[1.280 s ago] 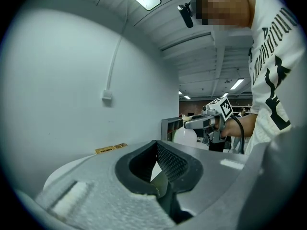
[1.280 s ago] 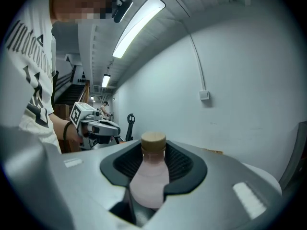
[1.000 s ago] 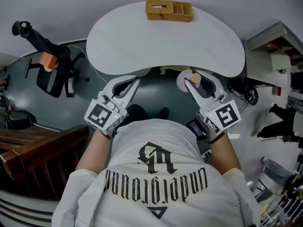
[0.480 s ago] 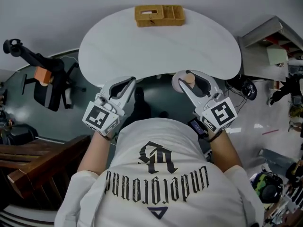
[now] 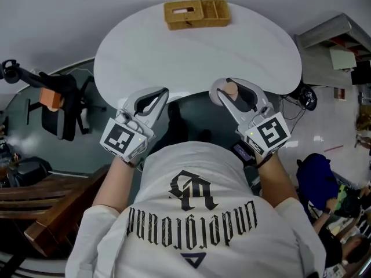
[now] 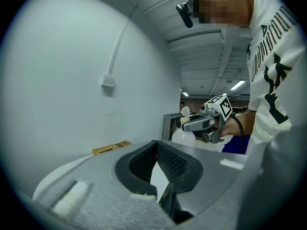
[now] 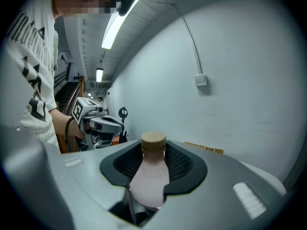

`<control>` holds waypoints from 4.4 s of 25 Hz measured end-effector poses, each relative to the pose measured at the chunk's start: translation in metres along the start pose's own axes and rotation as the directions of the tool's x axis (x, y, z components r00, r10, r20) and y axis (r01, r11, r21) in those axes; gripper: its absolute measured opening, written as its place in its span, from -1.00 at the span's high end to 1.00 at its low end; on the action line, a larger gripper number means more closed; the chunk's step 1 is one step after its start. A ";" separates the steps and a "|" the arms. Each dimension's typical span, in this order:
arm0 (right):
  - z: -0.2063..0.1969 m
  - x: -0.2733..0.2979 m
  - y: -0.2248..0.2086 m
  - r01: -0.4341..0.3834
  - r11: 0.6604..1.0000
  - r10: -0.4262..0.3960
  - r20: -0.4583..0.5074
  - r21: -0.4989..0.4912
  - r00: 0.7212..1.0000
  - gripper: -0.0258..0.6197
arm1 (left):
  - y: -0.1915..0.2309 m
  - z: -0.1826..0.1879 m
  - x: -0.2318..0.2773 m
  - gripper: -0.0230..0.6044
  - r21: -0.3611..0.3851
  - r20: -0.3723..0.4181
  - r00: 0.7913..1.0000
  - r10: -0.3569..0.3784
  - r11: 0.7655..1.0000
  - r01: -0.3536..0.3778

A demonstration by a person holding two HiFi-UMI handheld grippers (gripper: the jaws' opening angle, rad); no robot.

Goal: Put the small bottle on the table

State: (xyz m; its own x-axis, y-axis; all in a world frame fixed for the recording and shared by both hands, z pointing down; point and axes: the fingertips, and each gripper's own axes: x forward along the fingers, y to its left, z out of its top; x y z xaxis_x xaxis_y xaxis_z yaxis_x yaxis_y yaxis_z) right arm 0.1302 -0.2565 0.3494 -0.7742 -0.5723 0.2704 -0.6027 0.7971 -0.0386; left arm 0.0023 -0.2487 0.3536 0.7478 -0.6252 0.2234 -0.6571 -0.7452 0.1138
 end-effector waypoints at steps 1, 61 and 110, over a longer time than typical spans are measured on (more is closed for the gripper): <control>-0.002 0.006 -0.003 0.004 1.000 -0.004 -0.007 0.005 1.000 0.49 | 0.006 -0.001 0.002 0.90 -0.001 -0.005 1.000 -0.005 1.000 0.005; -0.191 0.233 -0.131 0.005 1.000 -0.008 -0.437 -0.007 0.900 0.49 | 0.194 -0.121 0.123 0.90 -0.140 -0.223 0.964 -0.146 0.983 0.116; -0.205 0.168 -0.091 0.063 0.998 -0.066 -0.357 -0.021 0.932 0.33 | 0.113 -0.147 0.086 0.90 -0.112 -0.204 0.974 -0.101 0.991 0.079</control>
State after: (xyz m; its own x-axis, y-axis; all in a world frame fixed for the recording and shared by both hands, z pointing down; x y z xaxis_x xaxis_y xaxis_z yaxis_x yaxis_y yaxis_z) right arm 0.0945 -0.3860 0.5959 -0.6124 -0.5169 0.5982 -0.6456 0.7637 -0.0010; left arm -0.0215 -0.3522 0.5278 0.7751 -0.4861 0.4037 -0.6021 -0.7619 0.2386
